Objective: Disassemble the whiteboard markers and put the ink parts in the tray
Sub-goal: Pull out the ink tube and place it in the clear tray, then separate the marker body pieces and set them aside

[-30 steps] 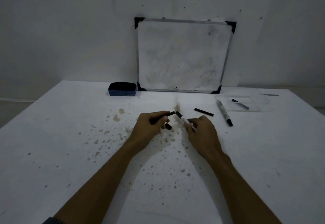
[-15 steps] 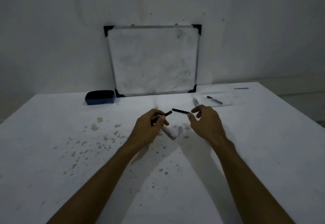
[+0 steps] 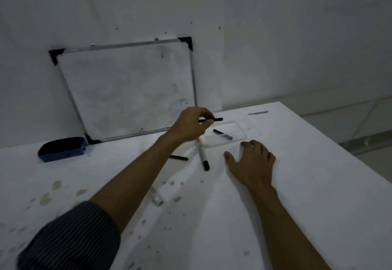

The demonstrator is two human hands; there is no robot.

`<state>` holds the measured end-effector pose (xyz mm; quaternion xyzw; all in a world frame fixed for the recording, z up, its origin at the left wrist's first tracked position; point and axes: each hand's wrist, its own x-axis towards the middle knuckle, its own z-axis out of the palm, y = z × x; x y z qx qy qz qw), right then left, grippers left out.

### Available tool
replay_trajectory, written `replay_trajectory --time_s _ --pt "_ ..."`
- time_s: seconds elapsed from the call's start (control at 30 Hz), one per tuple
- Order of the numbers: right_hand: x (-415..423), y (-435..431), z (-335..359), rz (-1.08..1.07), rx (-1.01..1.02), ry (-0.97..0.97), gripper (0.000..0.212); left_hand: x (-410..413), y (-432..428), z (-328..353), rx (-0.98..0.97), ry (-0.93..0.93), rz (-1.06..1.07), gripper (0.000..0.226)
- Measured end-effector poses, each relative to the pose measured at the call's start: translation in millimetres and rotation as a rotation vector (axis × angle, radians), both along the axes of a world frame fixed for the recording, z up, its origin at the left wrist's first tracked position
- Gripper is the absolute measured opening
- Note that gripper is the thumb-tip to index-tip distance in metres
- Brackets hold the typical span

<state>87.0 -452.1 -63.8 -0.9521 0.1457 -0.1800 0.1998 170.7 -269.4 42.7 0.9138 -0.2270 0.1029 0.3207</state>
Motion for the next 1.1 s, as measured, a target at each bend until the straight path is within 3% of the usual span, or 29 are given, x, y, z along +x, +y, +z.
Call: replay_trajectory --time_s 0.27,0.47,0.67,0.83,0.97,1.1 --pt "5.7 0.2 -6.9 -0.018 -0.029 -0.052 0.07 75.9 -61.8 -16.4 0.364 0.126 -0.202 0.02" --pt "4.3 -0.1 -2.2 -0.006 -0.015 0.0 0.073 83.7 -72.2 -25.5 0.503 0.163 -0.219 0.023" --pt "-1.0 -0.9 6.0 0.02 0.04 0.031 0.07 55.1 -46.4 -8.0 0.278 0.115 -0.18 0.022" --pt "-9.9 -4.1 18.6 0.129 0.223 -0.005 0.037 -4.6 19.3 1.4 0.121 0.078 -0.131 0.021" --pt "-24.9 21.5 29.1 0.264 0.249 -0.025 0.019 -60.5 87.1 -16.2 -0.024 0.053 -0.098 0.016" --pt "-33.8 70.6 39.2 0.428 0.18 -0.023 0.021 -100.6 137.7 -46.9 -0.001 0.073 -0.046 0.018"
